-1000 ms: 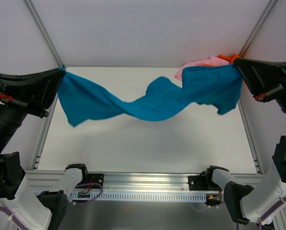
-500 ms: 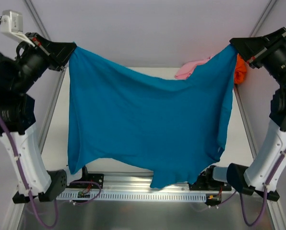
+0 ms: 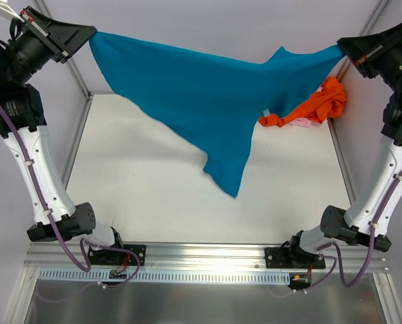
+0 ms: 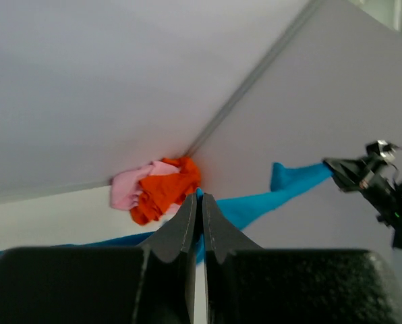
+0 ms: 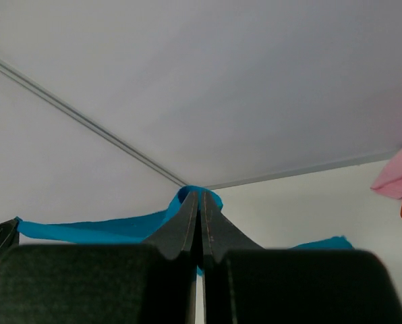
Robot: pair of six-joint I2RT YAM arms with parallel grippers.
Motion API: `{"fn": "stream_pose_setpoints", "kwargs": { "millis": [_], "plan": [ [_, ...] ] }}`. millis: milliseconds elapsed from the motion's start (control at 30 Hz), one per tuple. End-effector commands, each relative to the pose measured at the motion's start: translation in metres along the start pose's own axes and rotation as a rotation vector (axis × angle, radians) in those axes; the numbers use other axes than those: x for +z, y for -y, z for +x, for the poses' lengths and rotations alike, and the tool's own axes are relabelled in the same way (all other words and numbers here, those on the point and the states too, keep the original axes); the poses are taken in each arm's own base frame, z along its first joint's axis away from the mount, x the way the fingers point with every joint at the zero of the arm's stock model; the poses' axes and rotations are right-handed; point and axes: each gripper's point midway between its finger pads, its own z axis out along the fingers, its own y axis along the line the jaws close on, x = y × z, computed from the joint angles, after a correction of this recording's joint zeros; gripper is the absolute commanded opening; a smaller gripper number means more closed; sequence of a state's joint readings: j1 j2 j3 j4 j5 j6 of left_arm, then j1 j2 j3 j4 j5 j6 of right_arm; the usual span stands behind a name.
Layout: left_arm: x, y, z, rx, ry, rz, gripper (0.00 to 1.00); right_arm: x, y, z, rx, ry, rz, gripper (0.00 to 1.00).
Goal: Fold and stack the t-shirts
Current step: Flatten out the tshirt
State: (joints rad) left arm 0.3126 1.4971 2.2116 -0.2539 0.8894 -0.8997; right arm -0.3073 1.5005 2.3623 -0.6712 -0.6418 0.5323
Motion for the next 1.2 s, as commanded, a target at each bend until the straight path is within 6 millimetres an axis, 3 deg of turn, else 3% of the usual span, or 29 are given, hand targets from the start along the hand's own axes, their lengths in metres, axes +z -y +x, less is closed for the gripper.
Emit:
{"fn": "stream_pose_setpoints", "kwargs": {
  "millis": [0, 67, 267, 467, 600, 900, 1000, 1100, 1133, 1167],
  "plan": [
    [-0.034, 0.091, 0.020, 0.051, -0.155, 0.296, 0.00, -0.033, -0.057, -0.021, -0.113, 0.112, -0.128, 0.00],
    [-0.045, 0.101, 0.031, 0.067, -0.202, 0.284, 0.00, -0.039, -0.064, -0.022, -0.116, 0.124, -0.140, 0.00],
    [-0.058, 0.113, 0.038, 0.094, -0.159, 0.263, 0.00, -0.057, -0.085, -0.019, -0.116, 0.139, -0.182, 0.00],
    [-0.077, 0.146, 0.041, 0.174, -0.106, 0.281, 0.00, -0.094, -0.116, -0.011, -0.131, 0.188, -0.218, 0.00],
    [-0.087, 0.167, 0.035, 0.230, -0.033, 0.288, 0.00, -0.118, -0.138, -0.018, -0.164, 0.269, -0.232, 0.00],
    [-0.095, 0.193, 0.022, 0.308, 0.051, 0.312, 0.00, -0.132, -0.147, -0.033, -0.167, 0.374, -0.218, 0.00],
    [-0.093, 0.191, 0.014, 0.338, 0.105, 0.292, 0.00, -0.123, -0.139, -0.041, -0.148, 0.390, -0.200, 0.00],
    [-0.084, 0.163, 0.011, 0.322, 0.131, 0.221, 0.00, -0.098, -0.108, -0.042, -0.100, 0.356, -0.135, 0.00],
    [-0.073, 0.129, 0.016, 0.256, 0.109, 0.166, 0.00, -0.090, -0.097, -0.041, -0.086, 0.342, -0.113, 0.00],
    [-0.068, 0.109, 0.015, 0.222, 0.127, 0.117, 0.00, -0.073, -0.074, -0.036, -0.058, 0.309, -0.074, 0.00]
  ]
}}
